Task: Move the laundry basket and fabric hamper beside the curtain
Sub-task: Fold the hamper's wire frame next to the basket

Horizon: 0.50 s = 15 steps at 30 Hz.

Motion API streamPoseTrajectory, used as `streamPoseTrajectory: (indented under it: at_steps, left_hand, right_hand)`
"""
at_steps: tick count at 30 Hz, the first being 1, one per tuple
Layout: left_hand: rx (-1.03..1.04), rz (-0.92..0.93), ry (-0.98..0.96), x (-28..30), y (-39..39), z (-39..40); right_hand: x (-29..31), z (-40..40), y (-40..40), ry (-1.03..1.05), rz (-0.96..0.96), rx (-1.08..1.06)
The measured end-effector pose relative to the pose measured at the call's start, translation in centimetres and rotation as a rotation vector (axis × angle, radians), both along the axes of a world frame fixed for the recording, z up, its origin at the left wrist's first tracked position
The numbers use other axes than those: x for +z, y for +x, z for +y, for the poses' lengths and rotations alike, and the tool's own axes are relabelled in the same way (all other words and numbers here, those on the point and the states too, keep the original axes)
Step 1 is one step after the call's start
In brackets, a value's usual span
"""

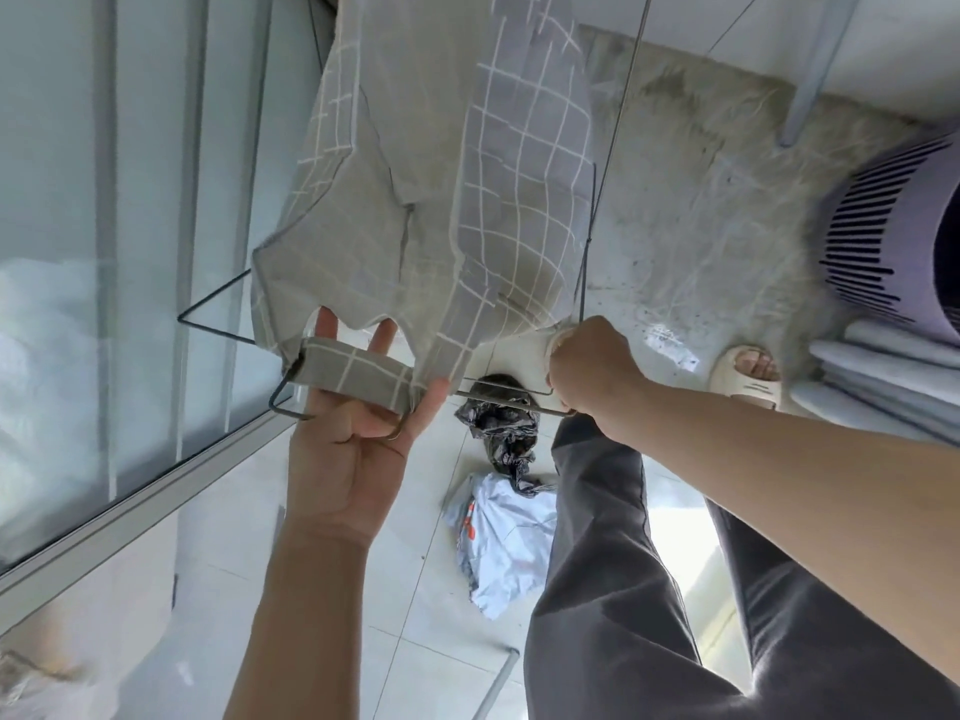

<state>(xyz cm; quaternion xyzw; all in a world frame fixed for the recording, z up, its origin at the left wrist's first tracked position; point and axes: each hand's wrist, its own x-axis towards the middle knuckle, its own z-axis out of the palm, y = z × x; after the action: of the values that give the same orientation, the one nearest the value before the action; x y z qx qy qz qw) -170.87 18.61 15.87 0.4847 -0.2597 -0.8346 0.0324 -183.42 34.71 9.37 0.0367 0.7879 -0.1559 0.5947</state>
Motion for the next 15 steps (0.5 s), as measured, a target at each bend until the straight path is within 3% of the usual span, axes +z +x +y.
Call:
streamPoseTrajectory:
  at_steps: [4, 8, 15]
  left_hand:
    - [0.056, -0.028, 0.017, -0.5, 1.5, 0.2]
    - [0.1, -0.053, 0.023, -1.1, 2.8, 0.3]
    - [0.162, -0.045, 0.035, -2.4, 4.6, 0.4]
  right_hand:
    - [-0.6, -0.3, 0.6, 0.007, 0.111, 0.179]
    - [-1.6, -0.6, 1.7, 0.012, 0.126, -0.068]
    - [-1.2, -1.1, 2.3, -0.022, 0.215, -0.115]
